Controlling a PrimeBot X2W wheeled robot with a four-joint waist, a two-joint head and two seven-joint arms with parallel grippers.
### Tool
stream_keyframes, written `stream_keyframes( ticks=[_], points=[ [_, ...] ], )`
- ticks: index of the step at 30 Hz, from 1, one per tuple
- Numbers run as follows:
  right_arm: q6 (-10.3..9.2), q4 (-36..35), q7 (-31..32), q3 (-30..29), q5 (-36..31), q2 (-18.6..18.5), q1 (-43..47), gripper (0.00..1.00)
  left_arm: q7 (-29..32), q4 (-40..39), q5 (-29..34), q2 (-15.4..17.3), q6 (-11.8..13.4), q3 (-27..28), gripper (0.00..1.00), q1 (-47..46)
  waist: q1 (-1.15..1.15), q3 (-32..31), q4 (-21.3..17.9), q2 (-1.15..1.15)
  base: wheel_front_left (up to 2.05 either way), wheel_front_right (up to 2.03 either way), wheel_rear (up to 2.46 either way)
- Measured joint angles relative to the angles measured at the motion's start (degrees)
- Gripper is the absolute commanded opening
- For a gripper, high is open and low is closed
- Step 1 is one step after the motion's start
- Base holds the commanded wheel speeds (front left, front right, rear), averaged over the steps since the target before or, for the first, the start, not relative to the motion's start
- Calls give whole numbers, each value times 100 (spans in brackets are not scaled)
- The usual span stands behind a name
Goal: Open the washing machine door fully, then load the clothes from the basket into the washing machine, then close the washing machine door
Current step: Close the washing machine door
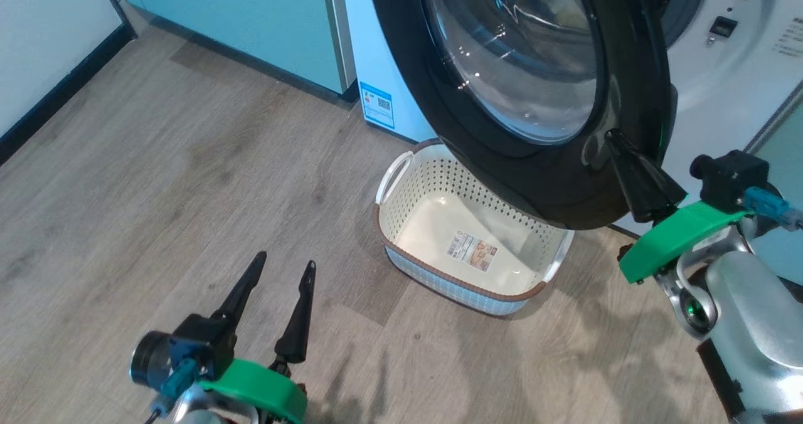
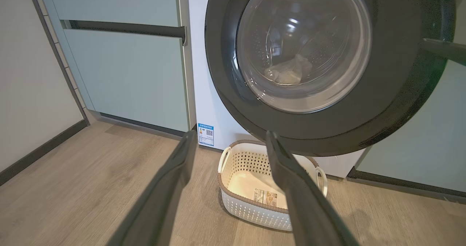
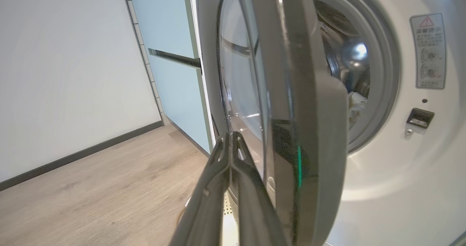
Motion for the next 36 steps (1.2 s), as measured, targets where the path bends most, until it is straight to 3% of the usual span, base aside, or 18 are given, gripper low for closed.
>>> stream_keyframes(
  ticks=[21, 36],
  points=[
    [2, 333, -151, -366, -59, -230, -456, 0, -18, -66, 194, -179, -49, 9, 100, -170, 0, 460, 94, 0, 0, 0, 0],
    [2, 500, 101, -1160, -360, -990, -1300, 0, -42, -204, 461, -731, -401, 10, 100, -736, 1, 1181, 405, 0, 0, 0, 0]
  ],
)
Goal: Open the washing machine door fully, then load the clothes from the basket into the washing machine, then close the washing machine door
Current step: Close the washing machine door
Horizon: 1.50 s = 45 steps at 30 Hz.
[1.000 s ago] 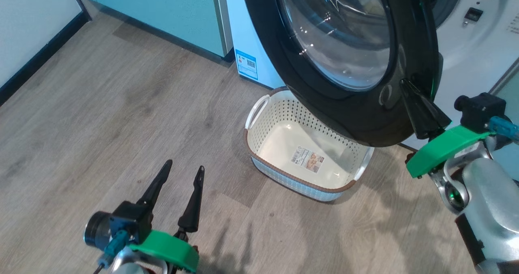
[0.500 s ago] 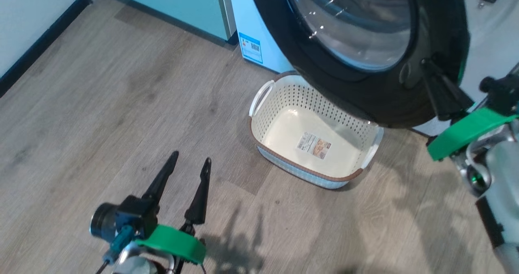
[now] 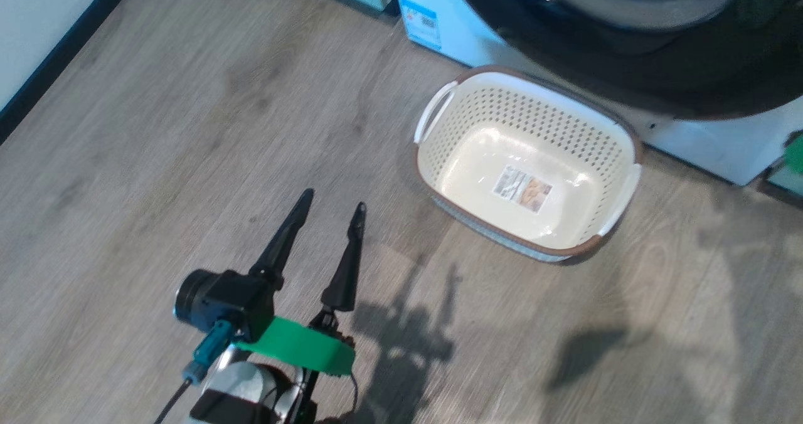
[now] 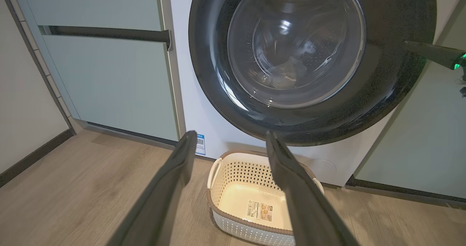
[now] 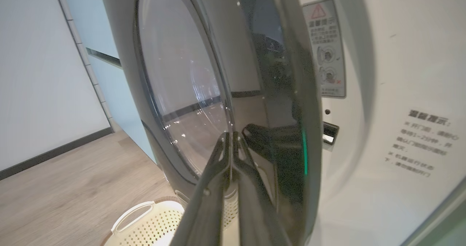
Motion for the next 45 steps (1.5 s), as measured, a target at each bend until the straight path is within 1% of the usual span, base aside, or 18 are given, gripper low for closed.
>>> stream_keyframes(
  ticks=[6, 9, 11, 19, 20, 27, 31, 36, 40, 42, 45],
  points=[
    [0, 245, 113, -226, -107, -315, -531, 0, -1, 31, 92, -246, -181, 7, 100, -207, 0, 297, 239, 0, 0, 0, 0],
    [0, 357, 114, -285, -135, -386, -724, 0, -1, 56, 104, -314, -204, 15, 100, -241, 1, 377, 319, 0, 0, 0, 0],
    [0, 528, 113, -343, -190, -465, -959, 0, -1, 100, 151, -386, -301, 29, 100, -287, 0, 465, 435, 0, 0, 0, 0],
    [3, 871, 32, -344, -207, -480, -1126, 0, -1, 167, 205, -489, -367, 148, 100, -282, -1, 497, 579, 0, 0, 0, 0],
    [3, 903, 8, -334, -214, -479, -1126, 0, -1, 168, 223, -493, -404, 154, 100, -282, -1, 491, 577, 0, 0, 0, 0],
    [2, 907, -168, -74, -185, -402, -1063, 0, -1, 223, 299, -512, -455, 215, 100, -272, -1, 344, 473, 0, 0, 0, 0],
    [2, 541, -260, 127, -42, -180, -422, 0, -1, 327, 381, -513, -546, 327, 100, -253, -1, 138, 311, 0, 0, 0, 0],
    [2, -138, -277, 135, -15, 55, 438, 0, -1, 386, 447, -508, -610, 382, 100, -242, -1, -90, 26, 0, 0, 0, 0],
    [2, -809, -302, -5, -1, 229, 1088, 0, -1, 458, 455, -486, -658, 500, 100, -142, -1, -270, -291, 0, 0, 0, 0],
    [2, -1121, -303, -174, -57, 322, 1451, 0, -1, 547, 475, -468, -705, 508, 100, -132, -1, -361, -462, 0, 0, 0, 0],
    [2, -1539, -303, -380, -148, 513, 2047, 0, -1, 592, 498, -436, -709, 525, 100, -132, -1, -504, -738, 0, 0, 0, 0]
  ],
)
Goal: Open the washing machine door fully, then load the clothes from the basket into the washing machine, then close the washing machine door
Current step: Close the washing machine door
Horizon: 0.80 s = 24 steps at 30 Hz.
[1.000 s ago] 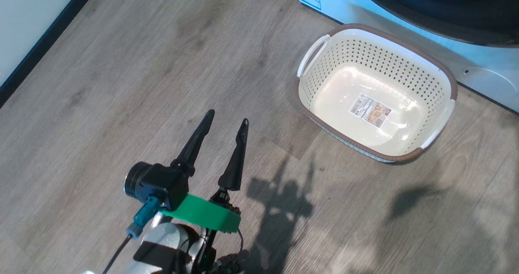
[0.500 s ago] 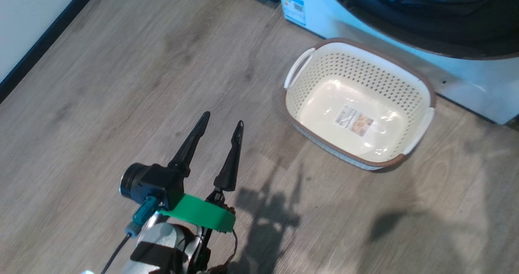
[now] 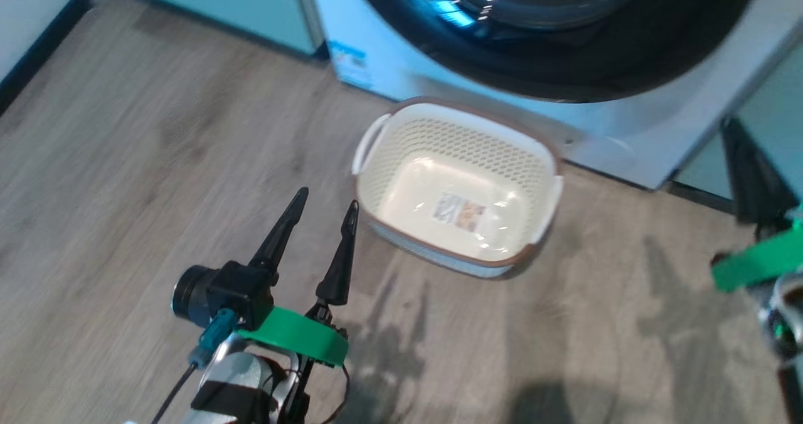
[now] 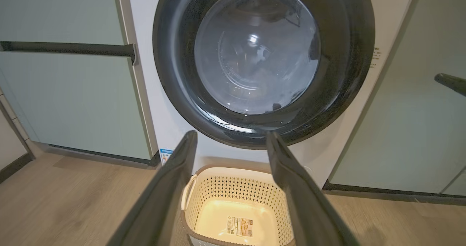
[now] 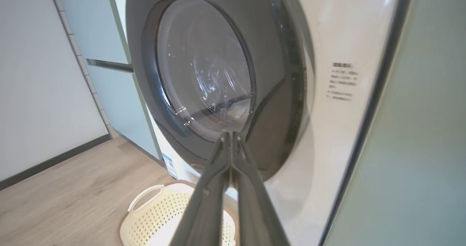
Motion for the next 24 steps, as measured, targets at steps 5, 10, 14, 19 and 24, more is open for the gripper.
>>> stream_keyframes(
  ticks=[5, 10, 14, 19, 24],
  points=[
    [0, -572, 2, -316, -153, 353, 816, 0, 0, 169, -1, 75, -78, 8, 100, -1, 0, -189, -483, 0, 0, 0, 0],
    [0, -1050, 66, -487, -268, 613, 1322, 26, 0, 310, -3, 115, -96, 16, 100, -2, 0, -334, -937, 0, 0, 0, 0],
    [0, -1305, 124, -659, -368, 783, 1617, 100, 0, 347, -26, 175, -93, 75, 100, 2, 0, -437, -1279, 0, 0, 0, 0],
    [0, -1614, 185, -825, -441, 929, 1985, 100, 2, 383, -71, 254, -79, 162, 100, 41, 0, -591, -1616, 0, 0, 0, 0],
    [-1, -1828, 215, -928, -471, 1044, 2349, 100, 51, 436, -121, 318, -30, 202, 100, 242, 0, -744, -1821, 0, 0, 0, 0]
  ],
)
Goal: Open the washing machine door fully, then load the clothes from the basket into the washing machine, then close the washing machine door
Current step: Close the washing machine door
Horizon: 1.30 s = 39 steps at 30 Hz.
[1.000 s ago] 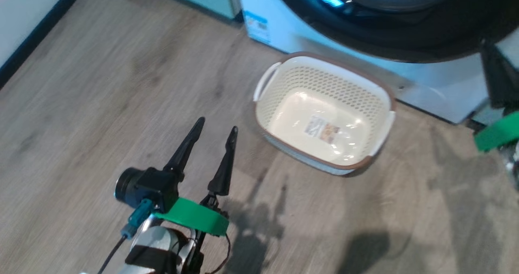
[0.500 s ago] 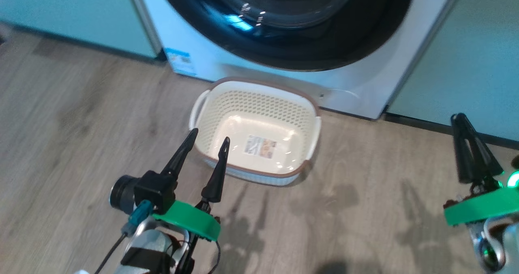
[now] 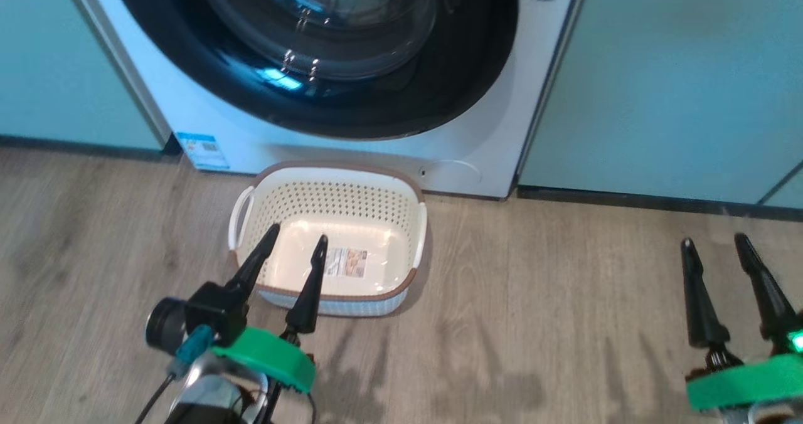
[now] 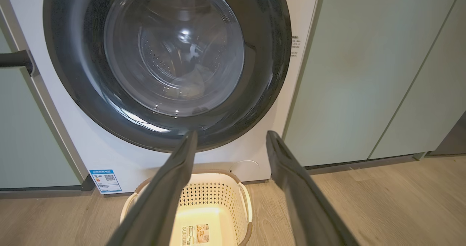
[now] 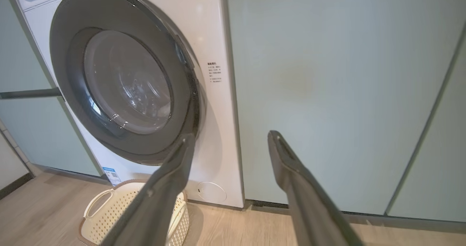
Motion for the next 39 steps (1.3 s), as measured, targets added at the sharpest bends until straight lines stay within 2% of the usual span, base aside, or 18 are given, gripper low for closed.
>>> stream_keyframes(
  ticks=[8, 24, 39],
  points=[
    [0, -219, 56, -140, -5, 48, 552, 100, 122, -80, -115, 66, 283, 246, 100, 411, 0, -322, -232, 0, 0, 0, 0],
    [0, -348, 200, -159, 122, 91, 1125, 100, 349, -477, -203, 190, 546, 478, 100, 1127, 0, -677, -285, 0, 0, 0, 0],
    [0, -400, 225, -202, 121, 99, 1180, 100, 413, -575, -292, 257, 602, 480, 100, 1155, 0, -656, -237, 0, 0, 0, 0]
  ],
)
